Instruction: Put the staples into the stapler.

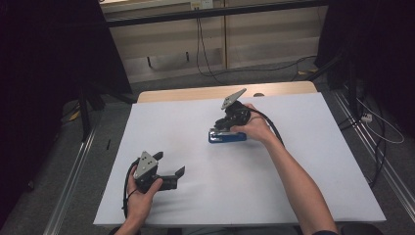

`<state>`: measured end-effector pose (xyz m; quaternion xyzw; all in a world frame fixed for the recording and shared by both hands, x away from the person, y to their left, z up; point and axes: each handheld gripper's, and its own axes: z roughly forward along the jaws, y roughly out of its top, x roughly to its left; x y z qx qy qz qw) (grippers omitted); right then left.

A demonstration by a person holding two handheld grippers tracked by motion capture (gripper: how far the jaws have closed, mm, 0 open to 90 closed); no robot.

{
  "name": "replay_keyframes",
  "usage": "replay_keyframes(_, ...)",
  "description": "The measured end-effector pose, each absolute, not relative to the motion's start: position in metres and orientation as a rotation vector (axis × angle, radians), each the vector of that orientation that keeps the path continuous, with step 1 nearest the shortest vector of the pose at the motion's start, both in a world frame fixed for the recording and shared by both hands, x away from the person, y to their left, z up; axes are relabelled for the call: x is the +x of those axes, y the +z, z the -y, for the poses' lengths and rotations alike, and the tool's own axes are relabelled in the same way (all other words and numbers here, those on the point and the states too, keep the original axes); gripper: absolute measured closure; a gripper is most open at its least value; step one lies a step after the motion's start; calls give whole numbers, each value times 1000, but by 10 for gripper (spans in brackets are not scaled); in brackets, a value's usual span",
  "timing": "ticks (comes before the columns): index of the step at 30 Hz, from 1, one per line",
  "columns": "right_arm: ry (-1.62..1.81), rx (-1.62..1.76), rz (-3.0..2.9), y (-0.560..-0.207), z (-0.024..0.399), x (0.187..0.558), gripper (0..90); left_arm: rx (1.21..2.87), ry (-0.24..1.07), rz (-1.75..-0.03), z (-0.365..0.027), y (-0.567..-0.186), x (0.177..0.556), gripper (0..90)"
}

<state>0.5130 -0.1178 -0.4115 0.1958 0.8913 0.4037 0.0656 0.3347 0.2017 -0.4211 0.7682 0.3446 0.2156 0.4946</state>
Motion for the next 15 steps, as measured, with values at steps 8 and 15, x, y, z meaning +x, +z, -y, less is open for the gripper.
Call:
replay_keyframes(8,1203,530,-2709,-412,118,515,793,1862,518,-836,-201,-421,335,45)
replay_keyframes(15,1193,494,-2755,-416,118,516,794,1863,519,-840,-201,-422,335,45)
